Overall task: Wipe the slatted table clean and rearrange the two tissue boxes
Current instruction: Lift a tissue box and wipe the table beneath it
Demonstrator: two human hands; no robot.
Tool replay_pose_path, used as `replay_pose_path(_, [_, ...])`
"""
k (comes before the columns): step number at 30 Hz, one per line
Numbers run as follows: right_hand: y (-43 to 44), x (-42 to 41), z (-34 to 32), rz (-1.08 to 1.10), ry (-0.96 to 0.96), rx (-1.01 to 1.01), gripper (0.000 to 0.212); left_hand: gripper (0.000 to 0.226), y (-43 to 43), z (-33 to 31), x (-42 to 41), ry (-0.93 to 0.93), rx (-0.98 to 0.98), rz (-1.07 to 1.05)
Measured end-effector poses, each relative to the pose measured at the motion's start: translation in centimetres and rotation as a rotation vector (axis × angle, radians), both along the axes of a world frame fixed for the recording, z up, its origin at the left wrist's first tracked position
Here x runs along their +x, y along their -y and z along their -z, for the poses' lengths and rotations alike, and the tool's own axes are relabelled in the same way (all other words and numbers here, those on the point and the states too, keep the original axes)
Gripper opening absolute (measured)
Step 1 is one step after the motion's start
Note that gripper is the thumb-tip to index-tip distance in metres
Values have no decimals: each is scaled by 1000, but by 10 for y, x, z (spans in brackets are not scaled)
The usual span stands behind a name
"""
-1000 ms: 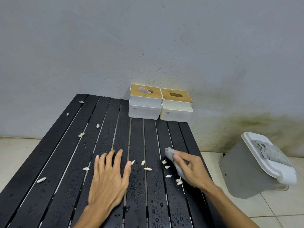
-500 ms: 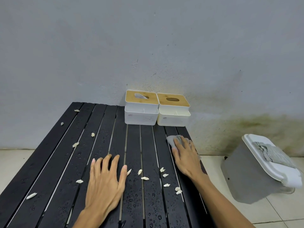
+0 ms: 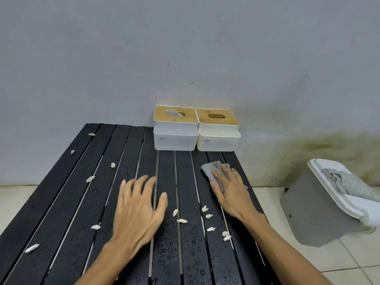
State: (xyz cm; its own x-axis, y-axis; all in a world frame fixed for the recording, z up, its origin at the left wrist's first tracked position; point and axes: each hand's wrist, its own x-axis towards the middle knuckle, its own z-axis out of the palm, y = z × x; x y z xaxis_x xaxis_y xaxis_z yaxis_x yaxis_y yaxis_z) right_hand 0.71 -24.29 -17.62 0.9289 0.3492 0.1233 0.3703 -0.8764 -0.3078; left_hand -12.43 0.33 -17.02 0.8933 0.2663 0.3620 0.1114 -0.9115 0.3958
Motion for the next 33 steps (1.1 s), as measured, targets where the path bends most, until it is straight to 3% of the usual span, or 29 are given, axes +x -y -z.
replay_pose_path(8, [-24,32,0,78,2,-16,54,55,21,-12,99,58,51,94])
replay_pose_path(16, [-16,25,-1,47,57,89,41,37,46,-39,185,203,300,209])
replay_pose_path(22, [5,13,-3,9,124,-17,46,31,58,-42,228,165,457,223])
replay_pose_path(27, [10,15,3,-20,107,-63,55,24,63,-38,244,135,438,189])
replay_pose_path(33, [9,14,6,-31,101,-38,55,16,63,-31,252,257,280,216])
